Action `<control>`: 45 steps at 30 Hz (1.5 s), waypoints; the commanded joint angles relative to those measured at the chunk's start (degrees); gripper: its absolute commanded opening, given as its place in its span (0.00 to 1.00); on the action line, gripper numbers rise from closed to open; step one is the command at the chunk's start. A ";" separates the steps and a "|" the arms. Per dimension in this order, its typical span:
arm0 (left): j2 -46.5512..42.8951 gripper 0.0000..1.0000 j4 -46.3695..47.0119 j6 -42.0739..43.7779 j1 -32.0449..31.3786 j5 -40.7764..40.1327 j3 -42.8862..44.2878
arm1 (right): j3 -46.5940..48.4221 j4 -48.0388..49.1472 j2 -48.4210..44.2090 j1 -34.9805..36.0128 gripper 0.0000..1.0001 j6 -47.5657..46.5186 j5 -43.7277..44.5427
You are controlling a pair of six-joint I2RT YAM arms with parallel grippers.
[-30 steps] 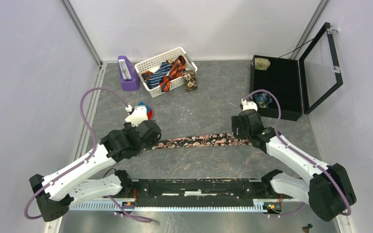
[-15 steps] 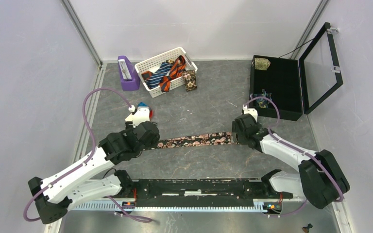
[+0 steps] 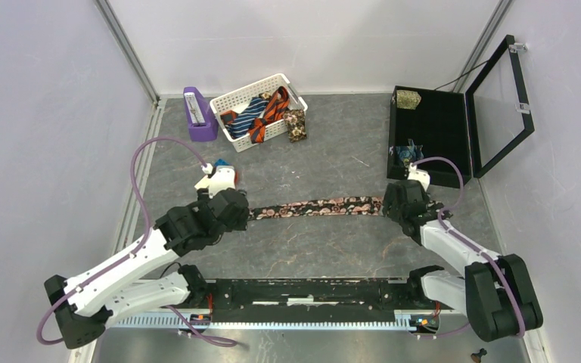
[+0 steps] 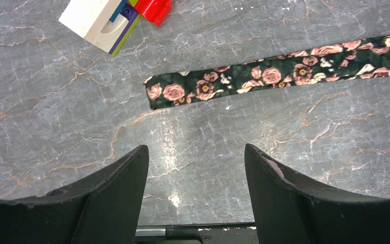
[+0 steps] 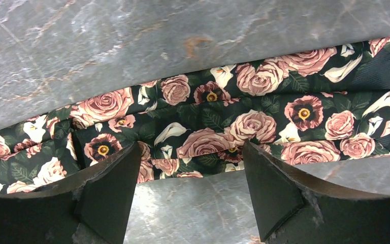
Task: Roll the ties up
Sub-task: Flatten out the tie at the center of the board.
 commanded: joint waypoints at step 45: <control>-5.38 0.57 46.44 -6.42 39.15 27.00 -31.17 | 28.55 -3.36 12.39 33.73 0.73 -5.91 -18.79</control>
